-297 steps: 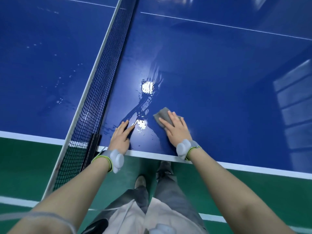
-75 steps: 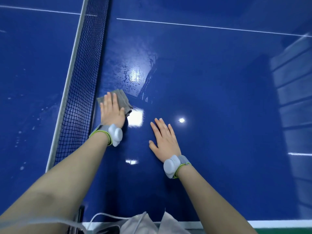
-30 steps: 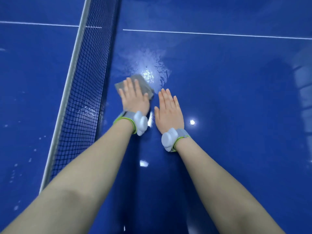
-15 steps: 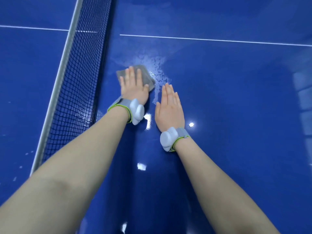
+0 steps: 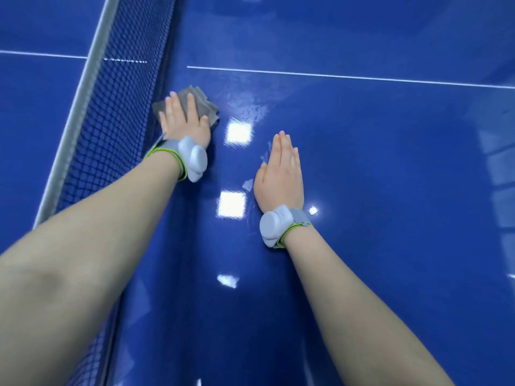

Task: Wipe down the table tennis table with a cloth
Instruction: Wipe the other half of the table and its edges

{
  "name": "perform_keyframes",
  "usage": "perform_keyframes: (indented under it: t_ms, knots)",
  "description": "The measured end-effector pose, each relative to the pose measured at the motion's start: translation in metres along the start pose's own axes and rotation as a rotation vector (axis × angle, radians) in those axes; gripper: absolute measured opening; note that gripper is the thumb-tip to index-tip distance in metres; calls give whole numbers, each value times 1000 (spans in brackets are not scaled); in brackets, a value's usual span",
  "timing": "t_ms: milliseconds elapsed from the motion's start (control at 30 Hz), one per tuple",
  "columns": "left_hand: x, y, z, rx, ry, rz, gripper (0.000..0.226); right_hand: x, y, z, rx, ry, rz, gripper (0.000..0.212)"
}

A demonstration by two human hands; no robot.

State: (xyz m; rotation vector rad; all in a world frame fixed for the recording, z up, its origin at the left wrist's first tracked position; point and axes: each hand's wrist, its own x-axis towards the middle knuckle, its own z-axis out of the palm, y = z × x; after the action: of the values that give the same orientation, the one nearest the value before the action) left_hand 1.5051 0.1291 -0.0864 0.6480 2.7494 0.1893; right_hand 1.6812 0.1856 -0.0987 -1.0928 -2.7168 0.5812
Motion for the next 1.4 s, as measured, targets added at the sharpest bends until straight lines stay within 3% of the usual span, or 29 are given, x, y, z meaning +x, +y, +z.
perform_keyframes:
  t_ms: [100,333,400,533,667,833,900,1000,1067,1167,1267,1333,1400]
  knots:
    - [0,17,5,65,-4,60,55,3,1,2,-4,5,-10,57]
    - [-12,69,19,165,-79,586,52,7,3,-2,-69,-70,-18,60]
    - [0,63,14,162,-51,553,51,6,4,-3,-46,-62,-15,61]
    - [21,49,5,68,-22,198,53,3,3,-1,-14,-56,-23,62]
    - [-3,58,15,128,-51,427,53,6,5,-2,9,-60,-15,61]
    - [-53,35,28,120,-164,721,52,-5,4,-21,483,-71,88,53]
    - [-61,16,24,102,-170,705,57,-18,7,-30,509,-119,88,54]
    - [-72,0,20,51,-131,462,50,-45,15,-38,506,-234,79,54]
    - [-93,3,25,41,-134,396,50,-66,18,-40,607,-235,143,53]
    - [-137,9,40,75,-106,567,54,-90,14,-42,811,-186,265,52]
    - [-171,-1,51,158,-180,723,77,-112,4,-41,876,-199,316,50]
    - [-183,-19,48,168,-215,727,77,-133,2,-45,842,-220,315,52]
    - [-187,-35,40,156,-183,623,63,-151,5,-47,782,-258,304,55]
